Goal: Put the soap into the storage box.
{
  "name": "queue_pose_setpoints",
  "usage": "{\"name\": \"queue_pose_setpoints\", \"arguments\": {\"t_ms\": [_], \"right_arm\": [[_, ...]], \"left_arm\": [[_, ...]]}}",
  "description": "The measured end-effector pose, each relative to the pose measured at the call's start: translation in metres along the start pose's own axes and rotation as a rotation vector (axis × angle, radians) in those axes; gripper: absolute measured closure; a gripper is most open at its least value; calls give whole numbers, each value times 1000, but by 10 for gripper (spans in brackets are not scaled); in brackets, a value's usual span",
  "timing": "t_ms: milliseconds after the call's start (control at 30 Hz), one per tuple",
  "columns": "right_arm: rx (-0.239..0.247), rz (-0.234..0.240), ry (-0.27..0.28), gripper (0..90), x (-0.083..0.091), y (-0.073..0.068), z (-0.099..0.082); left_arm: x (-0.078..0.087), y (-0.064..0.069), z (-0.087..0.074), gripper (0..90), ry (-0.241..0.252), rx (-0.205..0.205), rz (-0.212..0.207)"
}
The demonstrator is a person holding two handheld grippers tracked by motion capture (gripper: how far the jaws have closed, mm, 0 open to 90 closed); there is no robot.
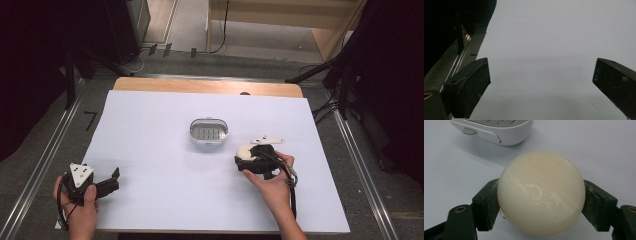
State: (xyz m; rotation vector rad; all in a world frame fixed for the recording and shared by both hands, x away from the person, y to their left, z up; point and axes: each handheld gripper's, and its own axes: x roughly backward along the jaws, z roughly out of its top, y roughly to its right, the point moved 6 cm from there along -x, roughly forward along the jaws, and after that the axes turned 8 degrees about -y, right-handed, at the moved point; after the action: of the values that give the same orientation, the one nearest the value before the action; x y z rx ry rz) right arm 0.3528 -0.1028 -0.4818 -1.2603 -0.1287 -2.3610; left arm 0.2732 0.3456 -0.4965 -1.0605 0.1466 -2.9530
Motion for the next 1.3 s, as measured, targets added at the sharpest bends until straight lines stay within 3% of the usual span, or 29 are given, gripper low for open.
{"name": "queue_pose_setpoints", "arguments": {"t_ms": [700, 1300], "right_arm": [[21, 22, 4, 249, -4, -19, 27], [15, 31, -11, 250, -7, -22, 42]], "left_arm": [[0, 2, 0, 20, -2, -17, 2], [-1, 2, 0, 21, -1, -19, 1]]}}
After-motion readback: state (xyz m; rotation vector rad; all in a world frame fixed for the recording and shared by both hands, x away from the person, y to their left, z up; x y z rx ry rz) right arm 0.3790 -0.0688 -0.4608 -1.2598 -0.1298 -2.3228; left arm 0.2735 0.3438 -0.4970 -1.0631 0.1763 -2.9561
